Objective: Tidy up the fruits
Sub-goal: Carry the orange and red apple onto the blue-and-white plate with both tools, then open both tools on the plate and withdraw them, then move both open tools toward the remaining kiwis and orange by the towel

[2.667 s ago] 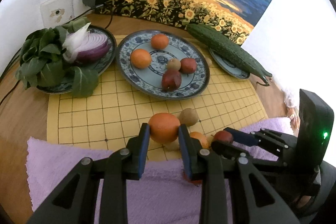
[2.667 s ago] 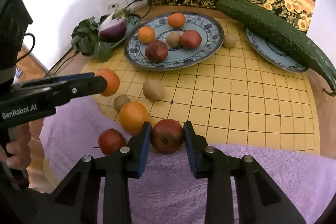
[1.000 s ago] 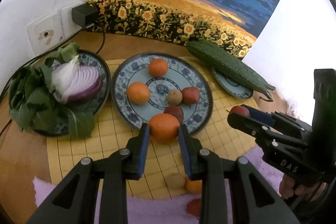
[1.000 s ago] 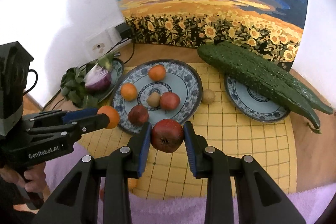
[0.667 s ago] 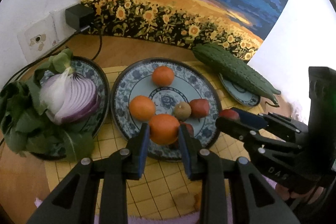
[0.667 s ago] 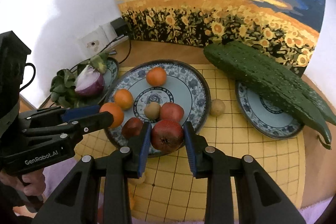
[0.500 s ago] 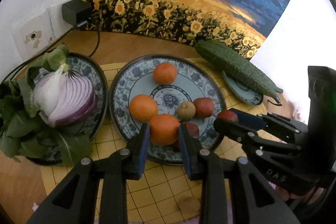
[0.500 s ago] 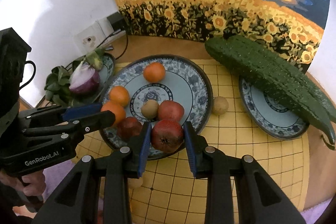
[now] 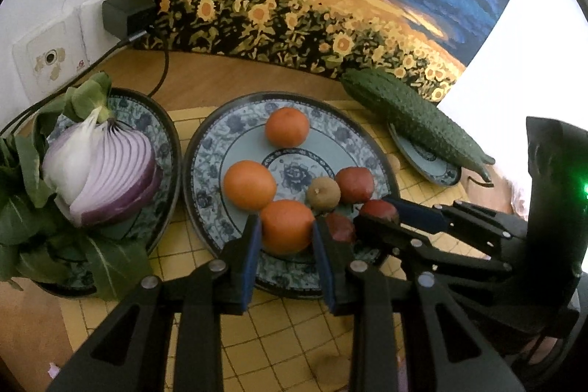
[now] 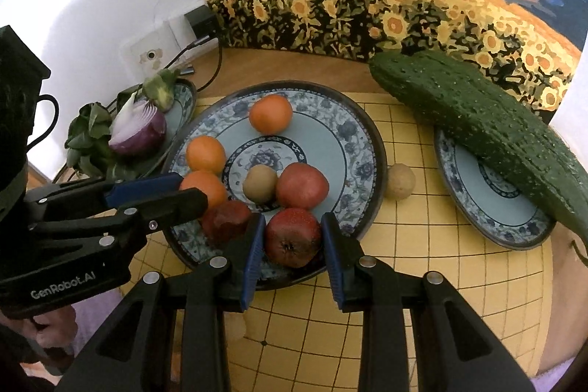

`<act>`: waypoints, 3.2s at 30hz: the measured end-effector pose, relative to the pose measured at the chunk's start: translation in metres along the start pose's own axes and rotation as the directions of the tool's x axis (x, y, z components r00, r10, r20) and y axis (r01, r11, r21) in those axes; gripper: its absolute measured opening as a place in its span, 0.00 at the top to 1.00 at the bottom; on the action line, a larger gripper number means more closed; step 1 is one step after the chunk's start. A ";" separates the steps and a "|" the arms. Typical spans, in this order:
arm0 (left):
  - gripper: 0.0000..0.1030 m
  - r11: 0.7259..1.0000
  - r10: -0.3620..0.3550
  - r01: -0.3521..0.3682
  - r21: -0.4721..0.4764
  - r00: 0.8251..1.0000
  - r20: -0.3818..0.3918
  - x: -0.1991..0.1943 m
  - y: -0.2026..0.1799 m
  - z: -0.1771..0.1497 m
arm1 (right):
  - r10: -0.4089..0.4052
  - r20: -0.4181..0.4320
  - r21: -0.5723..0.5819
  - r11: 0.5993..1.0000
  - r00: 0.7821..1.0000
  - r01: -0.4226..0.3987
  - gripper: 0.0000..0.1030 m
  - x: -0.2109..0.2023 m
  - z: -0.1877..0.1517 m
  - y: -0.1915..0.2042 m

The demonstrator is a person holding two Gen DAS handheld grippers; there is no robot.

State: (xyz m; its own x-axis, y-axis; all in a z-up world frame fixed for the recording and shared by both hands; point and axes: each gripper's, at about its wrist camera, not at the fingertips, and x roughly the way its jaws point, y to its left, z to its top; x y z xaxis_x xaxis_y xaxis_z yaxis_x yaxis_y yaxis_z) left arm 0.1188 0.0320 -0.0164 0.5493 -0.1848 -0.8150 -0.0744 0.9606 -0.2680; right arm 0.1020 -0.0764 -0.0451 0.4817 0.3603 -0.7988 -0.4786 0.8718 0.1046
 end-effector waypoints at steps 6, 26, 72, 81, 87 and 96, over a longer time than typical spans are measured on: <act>0.71 1.000 0.007 -0.007 -0.005 1.000 -0.005 0.000 -0.001 -0.001 | 0.008 -0.001 0.011 1.000 1.000 -0.008 0.69 0.000 0.000 -0.002; 0.61 1.000 0.011 -0.011 0.005 1.000 0.011 -0.007 -0.004 -0.002 | 0.004 -0.006 0.000 1.000 1.000 -0.004 0.56 -0.007 -0.001 -0.001; 0.66 0.996 -0.025 0.026 0.086 1.000 -0.015 -0.033 -0.010 -0.089 | -0.048 -0.016 0.174 0.984 0.999 0.050 0.34 -0.064 -0.090 -0.012; 0.75 0.994 -0.002 -0.001 0.105 1.000 0.025 -0.020 -0.013 -0.068 | -0.055 -0.001 0.175 0.983 0.999 0.054 0.34 -0.069 -0.094 0.003; 0.40 0.998 -0.065 0.065 0.011 0.998 0.009 -0.024 0.005 -0.057 | -0.053 -0.004 0.187 0.981 0.999 0.053 0.34 -0.064 -0.092 0.008; 0.25 0.998 -0.026 0.023 -0.063 0.998 -0.060 -0.029 -0.016 -0.077 | -0.061 0.005 0.234 0.971 0.998 0.059 0.34 -0.074 -0.096 -0.012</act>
State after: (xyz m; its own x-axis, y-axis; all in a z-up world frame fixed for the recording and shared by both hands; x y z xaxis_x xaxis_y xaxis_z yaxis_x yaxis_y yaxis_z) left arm 0.0400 0.0056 -0.0279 0.5005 -0.2221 -0.8367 -0.1142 0.9411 -0.3181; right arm 0.0018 -0.1447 -0.0440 0.5140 0.3077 -0.8007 -0.2648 0.9448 0.1931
